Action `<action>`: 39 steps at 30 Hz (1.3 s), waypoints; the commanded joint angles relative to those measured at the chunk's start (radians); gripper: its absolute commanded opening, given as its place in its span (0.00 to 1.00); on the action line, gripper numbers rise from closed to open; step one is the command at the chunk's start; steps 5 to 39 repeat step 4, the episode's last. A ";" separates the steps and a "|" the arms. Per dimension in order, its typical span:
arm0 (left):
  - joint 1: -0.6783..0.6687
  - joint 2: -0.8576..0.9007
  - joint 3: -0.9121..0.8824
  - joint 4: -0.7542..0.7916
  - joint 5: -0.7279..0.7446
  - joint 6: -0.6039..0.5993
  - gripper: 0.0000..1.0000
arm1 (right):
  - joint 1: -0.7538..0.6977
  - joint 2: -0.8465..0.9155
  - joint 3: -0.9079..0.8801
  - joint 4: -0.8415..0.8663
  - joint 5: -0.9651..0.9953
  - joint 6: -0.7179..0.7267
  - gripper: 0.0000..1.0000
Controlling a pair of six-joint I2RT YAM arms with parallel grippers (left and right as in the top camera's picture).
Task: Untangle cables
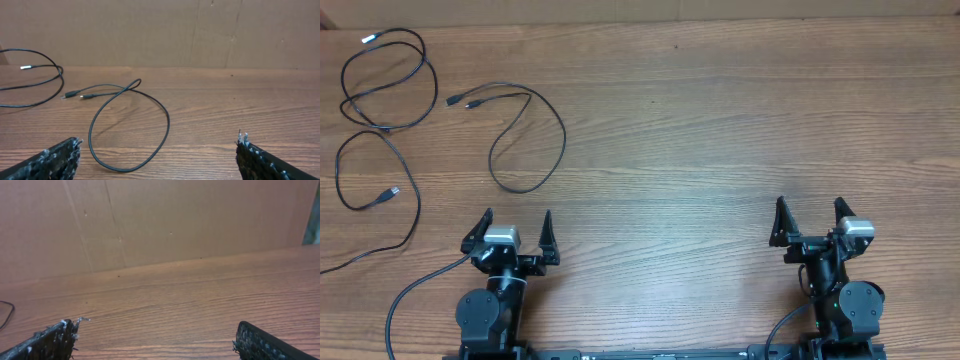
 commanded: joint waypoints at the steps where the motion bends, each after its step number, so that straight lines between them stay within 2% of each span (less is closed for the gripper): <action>1: -0.006 -0.009 -0.006 0.000 0.006 0.022 1.00 | 0.005 -0.011 -0.011 0.006 -0.006 -0.004 1.00; 39: -0.006 -0.009 -0.006 0.000 0.006 0.022 0.99 | 0.005 -0.011 -0.011 0.006 -0.006 -0.004 1.00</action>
